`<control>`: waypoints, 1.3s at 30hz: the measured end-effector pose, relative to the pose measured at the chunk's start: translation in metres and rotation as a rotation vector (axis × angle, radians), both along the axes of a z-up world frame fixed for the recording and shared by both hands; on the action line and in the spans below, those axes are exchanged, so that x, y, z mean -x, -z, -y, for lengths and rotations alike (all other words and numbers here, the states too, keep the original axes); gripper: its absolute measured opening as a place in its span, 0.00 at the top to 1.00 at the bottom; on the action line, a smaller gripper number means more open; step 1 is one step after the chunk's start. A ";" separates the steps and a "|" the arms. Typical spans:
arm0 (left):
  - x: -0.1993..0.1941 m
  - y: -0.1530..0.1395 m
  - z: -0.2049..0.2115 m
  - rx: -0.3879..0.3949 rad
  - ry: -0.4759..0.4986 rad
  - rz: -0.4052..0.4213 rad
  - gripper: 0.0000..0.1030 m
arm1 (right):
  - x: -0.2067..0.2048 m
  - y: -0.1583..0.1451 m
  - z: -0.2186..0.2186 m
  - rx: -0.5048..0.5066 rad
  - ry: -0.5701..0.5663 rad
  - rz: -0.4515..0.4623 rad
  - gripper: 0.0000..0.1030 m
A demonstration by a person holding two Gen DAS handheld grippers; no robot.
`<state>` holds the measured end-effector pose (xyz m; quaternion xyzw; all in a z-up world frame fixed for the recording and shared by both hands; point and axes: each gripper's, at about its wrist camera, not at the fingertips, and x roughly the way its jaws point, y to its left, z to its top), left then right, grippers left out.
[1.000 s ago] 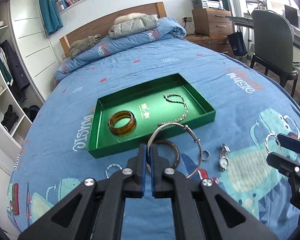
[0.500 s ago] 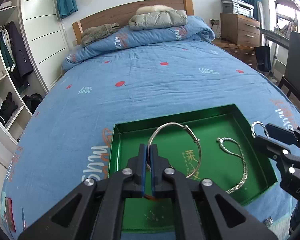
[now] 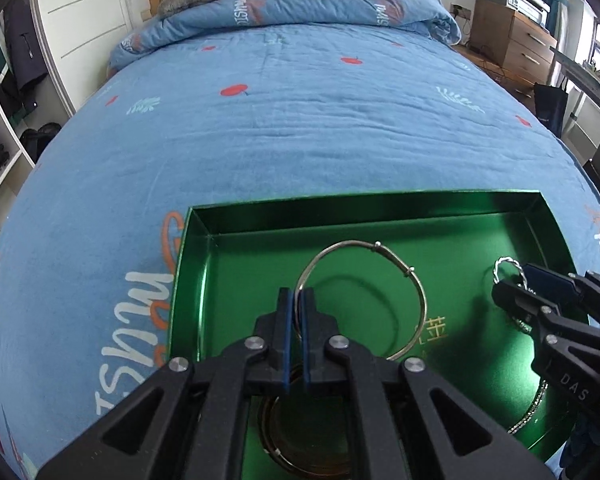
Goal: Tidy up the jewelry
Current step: 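Carry both silver bangles into the green tray and open both tools, then withdraw both tools from the tray toward the rings and watch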
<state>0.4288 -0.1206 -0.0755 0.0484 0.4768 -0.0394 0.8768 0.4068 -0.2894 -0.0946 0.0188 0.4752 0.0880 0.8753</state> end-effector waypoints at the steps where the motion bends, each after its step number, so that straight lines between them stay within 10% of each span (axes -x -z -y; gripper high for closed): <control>1: -0.001 0.001 0.000 0.001 -0.004 -0.008 0.97 | -0.001 0.002 0.000 0.013 0.007 -0.009 0.62; 18: 0.016 -0.020 -0.006 0.034 0.034 0.043 0.95 | 0.018 -0.016 -0.001 0.039 0.056 0.051 0.45; 39: 0.198 -0.139 -0.049 0.121 0.063 0.268 0.95 | 0.205 -0.118 -0.013 -0.004 0.035 0.251 0.44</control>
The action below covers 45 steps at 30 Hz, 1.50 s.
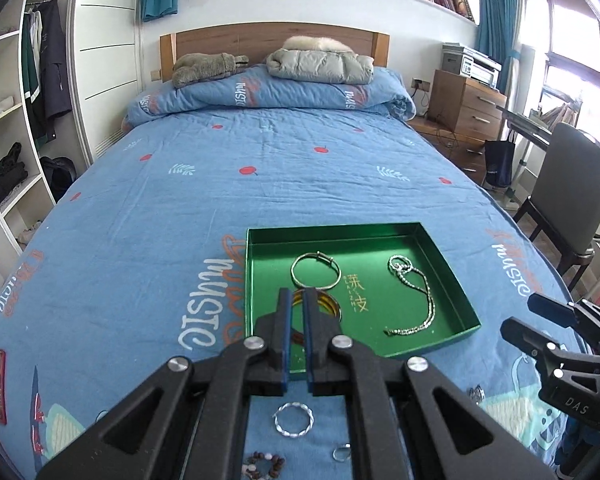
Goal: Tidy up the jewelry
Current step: 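Withdraw both tools from the tray toward the rings and watch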
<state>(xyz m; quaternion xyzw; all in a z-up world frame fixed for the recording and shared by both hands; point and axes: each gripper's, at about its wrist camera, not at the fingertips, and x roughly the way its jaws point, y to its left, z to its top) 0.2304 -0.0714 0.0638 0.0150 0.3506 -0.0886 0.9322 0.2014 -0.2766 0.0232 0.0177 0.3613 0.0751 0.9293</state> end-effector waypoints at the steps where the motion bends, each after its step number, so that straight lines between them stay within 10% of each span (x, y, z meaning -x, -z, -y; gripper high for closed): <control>1: 0.008 0.000 -0.002 0.001 0.000 -0.005 0.95 | 0.009 -0.001 -0.001 0.002 0.000 0.001 0.44; 20: 0.107 0.012 -0.042 -0.125 -0.103 0.003 0.94 | 0.123 -0.010 -0.013 -0.003 -0.004 0.046 0.38; 45: 0.135 0.020 -0.069 -0.202 -0.248 0.014 0.94 | 0.159 0.002 -0.002 -0.026 0.039 0.038 0.28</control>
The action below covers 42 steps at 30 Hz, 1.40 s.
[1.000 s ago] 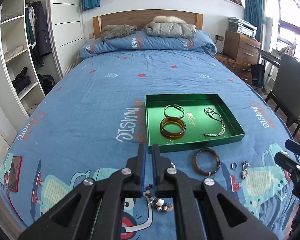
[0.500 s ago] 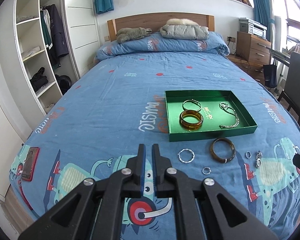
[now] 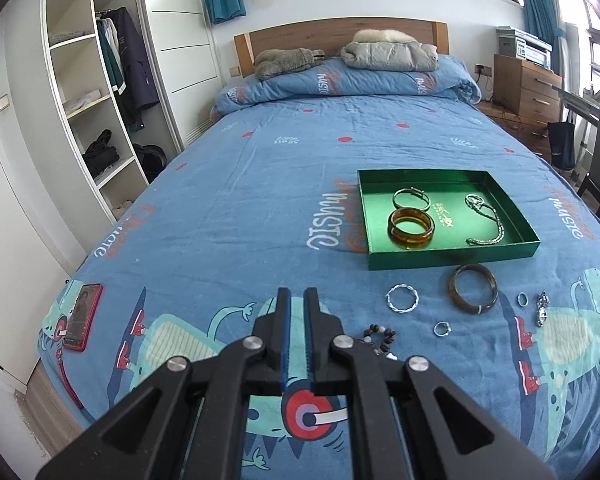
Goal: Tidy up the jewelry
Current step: 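Withdraw both tools from the tray toward the rings and watch, then grasp the small silver ring with the left tool while the right tool grasps the wristwatch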
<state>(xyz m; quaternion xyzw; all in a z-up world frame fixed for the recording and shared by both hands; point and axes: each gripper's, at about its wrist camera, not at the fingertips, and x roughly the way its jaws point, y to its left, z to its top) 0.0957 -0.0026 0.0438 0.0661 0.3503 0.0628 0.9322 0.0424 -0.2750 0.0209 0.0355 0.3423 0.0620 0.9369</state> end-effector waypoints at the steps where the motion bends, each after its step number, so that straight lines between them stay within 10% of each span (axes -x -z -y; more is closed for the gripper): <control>1: 0.000 0.000 -0.001 -0.002 -0.004 -0.001 0.94 | 0.000 0.001 0.000 0.000 0.000 -0.001 0.28; 19: 0.002 0.017 -0.026 0.081 0.036 -0.044 0.94 | 0.008 0.020 0.032 -0.027 0.050 0.023 0.28; 28: -0.003 0.046 0.003 0.149 0.116 -0.077 0.71 | 0.001 0.050 0.053 -0.041 0.061 -0.018 0.38; 42: -0.033 0.105 0.068 0.224 0.306 -0.219 0.71 | -0.050 0.103 0.045 -0.069 -0.019 -0.124 0.45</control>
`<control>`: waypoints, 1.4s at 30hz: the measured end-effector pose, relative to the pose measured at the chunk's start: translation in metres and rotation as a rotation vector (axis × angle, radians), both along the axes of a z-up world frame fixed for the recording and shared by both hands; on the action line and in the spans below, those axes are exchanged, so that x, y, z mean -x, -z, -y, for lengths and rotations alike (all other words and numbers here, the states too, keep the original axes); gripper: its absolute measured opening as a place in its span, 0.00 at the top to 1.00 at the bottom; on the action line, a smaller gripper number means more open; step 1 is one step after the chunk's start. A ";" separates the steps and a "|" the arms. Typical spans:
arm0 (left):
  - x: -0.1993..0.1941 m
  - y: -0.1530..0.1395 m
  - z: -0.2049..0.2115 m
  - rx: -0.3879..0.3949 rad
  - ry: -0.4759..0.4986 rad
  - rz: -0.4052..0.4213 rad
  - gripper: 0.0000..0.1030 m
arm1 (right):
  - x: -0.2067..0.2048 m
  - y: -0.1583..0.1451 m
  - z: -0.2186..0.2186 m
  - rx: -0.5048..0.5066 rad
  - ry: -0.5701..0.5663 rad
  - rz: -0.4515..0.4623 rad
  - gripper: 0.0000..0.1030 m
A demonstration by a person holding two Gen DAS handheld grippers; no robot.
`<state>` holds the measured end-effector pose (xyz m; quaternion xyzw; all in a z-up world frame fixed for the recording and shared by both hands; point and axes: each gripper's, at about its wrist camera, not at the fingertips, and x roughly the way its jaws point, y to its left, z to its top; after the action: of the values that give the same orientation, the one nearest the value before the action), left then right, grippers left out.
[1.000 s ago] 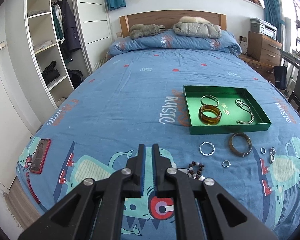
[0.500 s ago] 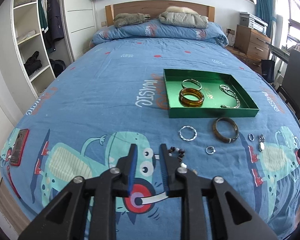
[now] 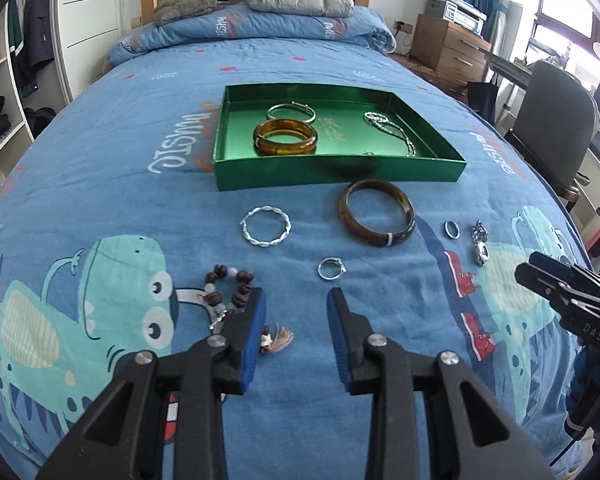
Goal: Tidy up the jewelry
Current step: 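Grasp the small silver ring with the left tool while the right tool grasps the wristwatch, then carry the ring and watch into the green tray and open both tools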
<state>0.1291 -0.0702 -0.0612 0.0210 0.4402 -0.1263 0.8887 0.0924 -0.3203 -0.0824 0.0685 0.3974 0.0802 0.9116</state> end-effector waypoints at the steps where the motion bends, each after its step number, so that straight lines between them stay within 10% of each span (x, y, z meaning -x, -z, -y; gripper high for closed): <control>1: -0.003 0.003 0.003 0.002 0.005 -0.009 0.71 | -0.005 0.004 -0.001 -0.002 -0.003 -0.007 0.45; 17: -0.047 0.041 0.040 -0.058 0.020 -0.067 0.71 | -0.049 0.037 -0.006 -0.005 -0.019 -0.056 0.50; 24: -0.045 0.043 0.047 -0.100 0.029 -0.044 0.76 | -0.052 0.039 -0.003 0.032 0.002 -0.055 0.77; 42: -0.026 0.008 0.032 -0.048 0.003 0.022 0.82 | -0.003 0.001 0.002 0.027 0.023 0.048 0.78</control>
<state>0.1555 -0.1020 -0.0687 0.0446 0.4335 -0.1168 0.8924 0.0958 -0.3219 -0.0830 0.0588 0.3756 0.0658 0.9226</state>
